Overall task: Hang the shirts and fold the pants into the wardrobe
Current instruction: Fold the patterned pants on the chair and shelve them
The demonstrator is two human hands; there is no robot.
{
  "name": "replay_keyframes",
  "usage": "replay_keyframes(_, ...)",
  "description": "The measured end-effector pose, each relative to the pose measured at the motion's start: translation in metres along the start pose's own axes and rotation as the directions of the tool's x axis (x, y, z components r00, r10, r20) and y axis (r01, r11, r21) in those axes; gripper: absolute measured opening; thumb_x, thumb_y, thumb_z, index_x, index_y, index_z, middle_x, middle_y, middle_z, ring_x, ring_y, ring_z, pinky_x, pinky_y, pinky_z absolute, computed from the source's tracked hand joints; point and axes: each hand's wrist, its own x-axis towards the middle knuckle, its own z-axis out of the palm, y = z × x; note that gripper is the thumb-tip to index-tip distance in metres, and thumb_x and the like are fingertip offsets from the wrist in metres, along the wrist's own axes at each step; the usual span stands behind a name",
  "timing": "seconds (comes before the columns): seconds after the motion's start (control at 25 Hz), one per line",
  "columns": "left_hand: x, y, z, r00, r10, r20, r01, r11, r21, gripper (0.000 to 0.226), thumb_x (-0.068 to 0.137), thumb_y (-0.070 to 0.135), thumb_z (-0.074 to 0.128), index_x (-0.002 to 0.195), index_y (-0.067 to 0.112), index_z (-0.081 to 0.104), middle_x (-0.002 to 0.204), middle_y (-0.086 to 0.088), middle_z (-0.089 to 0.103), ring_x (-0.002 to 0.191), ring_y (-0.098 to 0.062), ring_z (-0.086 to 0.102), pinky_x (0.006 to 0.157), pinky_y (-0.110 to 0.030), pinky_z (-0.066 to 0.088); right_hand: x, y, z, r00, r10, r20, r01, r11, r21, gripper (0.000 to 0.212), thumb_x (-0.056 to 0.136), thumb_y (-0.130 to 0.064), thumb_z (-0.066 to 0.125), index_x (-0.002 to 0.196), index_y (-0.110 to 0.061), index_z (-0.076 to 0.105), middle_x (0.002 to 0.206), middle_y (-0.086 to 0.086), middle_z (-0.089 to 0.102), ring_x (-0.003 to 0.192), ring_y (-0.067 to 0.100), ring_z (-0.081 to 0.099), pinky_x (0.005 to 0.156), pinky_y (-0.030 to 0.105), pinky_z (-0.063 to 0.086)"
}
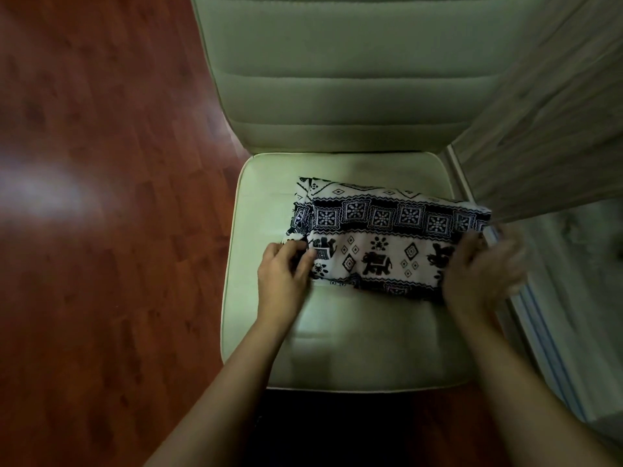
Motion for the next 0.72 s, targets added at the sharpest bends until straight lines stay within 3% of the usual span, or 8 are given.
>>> replay_keyframes(0.04,-0.001,0.002,0.000,0.999,0.027,-0.021,-0.027,1.000,-0.004,0.017,0.085,0.023,0.068,0.095,0.009,0.068,0.085,-0.005,0.056,0.078,-0.021,0.056,0.073,-0.022,0.040,0.004,0.012,-0.006,0.985,0.166,0.038,-0.166,0.986,-0.003,0.067,0.090,-0.062,0.024,0.132,-0.010,0.035,0.136,0.020,0.041,0.127,0.038,0.039,0.105,0.056,0.029)
replay_keyframes(0.08,-0.002,0.004,0.002,0.999,0.043,-0.031,-0.042,0.999,0.023,0.018,0.084,0.025,0.069,0.092,0.009,0.066,0.083,-0.005,0.057,0.076,-0.020,0.054,0.070,-0.024,0.038,0.004,0.019,-0.009,0.966,0.235,0.107,-0.235,0.972,-0.011,0.067,0.091,-0.063,0.024,0.127,-0.009,0.038,0.129,0.019,0.047,0.120,0.038,0.045,0.100,0.053,0.036)
replay_keyframes(0.16,-0.007,0.011,0.010,0.999,0.040,-0.002,-0.040,0.991,0.126,0.024,0.085,0.032,0.067,0.085,0.010,0.056,0.078,-0.004,0.055,0.073,-0.022,0.050,0.064,-0.027,0.030,-0.005,0.017,-0.008,0.965,0.150,0.214,-0.137,0.988,-0.076,0.058,0.097,-0.053,0.023,0.122,-0.005,0.044,0.120,0.021,0.052,0.112,0.037,0.050,0.092,0.046,0.040)
replay_keyframes(0.24,-0.009,0.012,0.016,0.999,-0.013,0.030,0.009,0.989,0.145,0.024,0.090,0.030,0.061,0.080,0.013,0.047,0.070,-0.002,0.051,0.069,-0.027,0.048,0.060,-0.030,0.024,-0.015,0.007,-0.003,0.980,-0.004,0.201,0.033,0.989,-0.141,0.057,0.098,-0.045,0.018,0.121,-0.002,0.047,0.118,0.023,0.053,0.110,0.036,0.050,0.084,0.040,0.041)
replay_keyframes(0.36,-0.006,0.007,0.007,0.991,-0.128,0.026,0.130,0.985,-0.111,0.022,0.099,0.027,0.045,0.079,0.016,0.044,0.064,0.007,0.047,0.066,-0.018,0.049,0.058,-0.030,0.026,-0.019,0.003,0.001,0.982,-0.135,0.133,0.160,0.967,-0.199,0.051,0.100,-0.039,0.019,0.115,-0.001,0.050,0.106,0.021,0.059,0.093,0.034,0.057,0.066,0.031,0.036)
replay_keyframes(0.48,-0.012,0.012,-0.007,0.988,-0.077,-0.131,0.051,0.980,-0.193,0.021,0.102,0.024,0.035,0.083,0.015,0.041,0.065,0.007,0.045,0.058,0.003,0.046,0.056,-0.025,0.032,-0.011,0.010,0.000,0.985,-0.084,0.150,0.110,0.979,-0.172,0.036,0.102,-0.026,0.031,0.115,0.001,0.050,0.107,0.021,0.060,0.088,0.029,0.057,0.065,0.028,0.030)
replay_keyframes(0.6,-0.018,0.007,-0.012,0.942,-0.039,-0.334,-0.007,0.991,-0.135,0.017,0.100,0.020,0.039,0.086,0.013,0.047,0.077,-0.002,0.045,0.065,-0.005,0.039,0.062,-0.020,0.031,-0.008,0.010,0.002,0.990,0.003,0.142,0.013,0.994,-0.112,0.033,0.102,-0.027,0.033,0.112,0.000,0.049,0.107,0.019,0.060,0.082,0.022,0.053,0.065,0.027,0.029)
replay_keyframes(0.72,-0.025,-0.015,-0.005,0.979,-0.167,-0.121,0.146,0.976,-0.160,0.025,0.097,0.028,0.046,0.075,0.016,0.047,0.074,-0.003,0.047,0.066,-0.012,0.040,0.066,-0.030,0.035,-0.011,0.007,0.003,0.992,-0.050,0.113,0.073,0.975,-0.210,0.026,0.098,-0.022,0.041,0.117,-0.004,0.046,0.116,0.019,0.055,0.102,0.033,0.055,0.079,0.039,0.039)
